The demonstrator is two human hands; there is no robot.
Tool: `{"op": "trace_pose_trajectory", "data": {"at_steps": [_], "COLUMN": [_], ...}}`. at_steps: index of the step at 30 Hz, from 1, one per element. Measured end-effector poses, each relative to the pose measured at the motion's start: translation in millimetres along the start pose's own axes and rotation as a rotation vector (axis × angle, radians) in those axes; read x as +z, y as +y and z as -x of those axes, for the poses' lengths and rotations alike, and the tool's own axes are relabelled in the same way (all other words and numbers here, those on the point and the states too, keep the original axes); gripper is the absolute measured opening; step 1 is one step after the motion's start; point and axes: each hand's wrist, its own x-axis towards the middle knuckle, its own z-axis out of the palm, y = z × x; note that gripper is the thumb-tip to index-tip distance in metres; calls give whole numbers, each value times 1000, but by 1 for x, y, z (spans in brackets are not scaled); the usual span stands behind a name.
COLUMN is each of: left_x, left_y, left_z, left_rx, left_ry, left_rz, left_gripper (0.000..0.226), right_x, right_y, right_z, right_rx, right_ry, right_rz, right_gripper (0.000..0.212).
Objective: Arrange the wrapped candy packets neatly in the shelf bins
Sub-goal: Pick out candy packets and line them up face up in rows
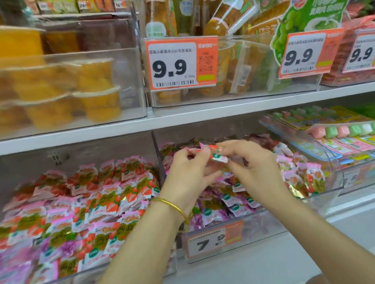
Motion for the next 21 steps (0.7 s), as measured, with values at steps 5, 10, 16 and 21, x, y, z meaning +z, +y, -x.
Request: {"op": "trace_pose_trajectory", "data": {"at_steps": [5, 10, 16, 21], "left_x": [-21, -61, -113, -157], "left_y": [2, 7, 13, 13], "left_z": [17, 47, 84, 94], "left_rx": [104, 207, 222, 237], "left_ry": [17, 132, 196, 316], "left_rz": [-61, -228, -356, -491], "left_gripper": [20, 28, 51, 64], "right_x": [0, 15, 66, 111], "right_y": [-31, -69, -110, -134], "right_z": [9, -1, -23, -29], "right_rx": [77, 261, 416, 479], "right_ry": [-255, -225, -409, -612], "right_rz": [-220, -672, -542, -741], "right_gripper": [46, 30, 19, 12]}}
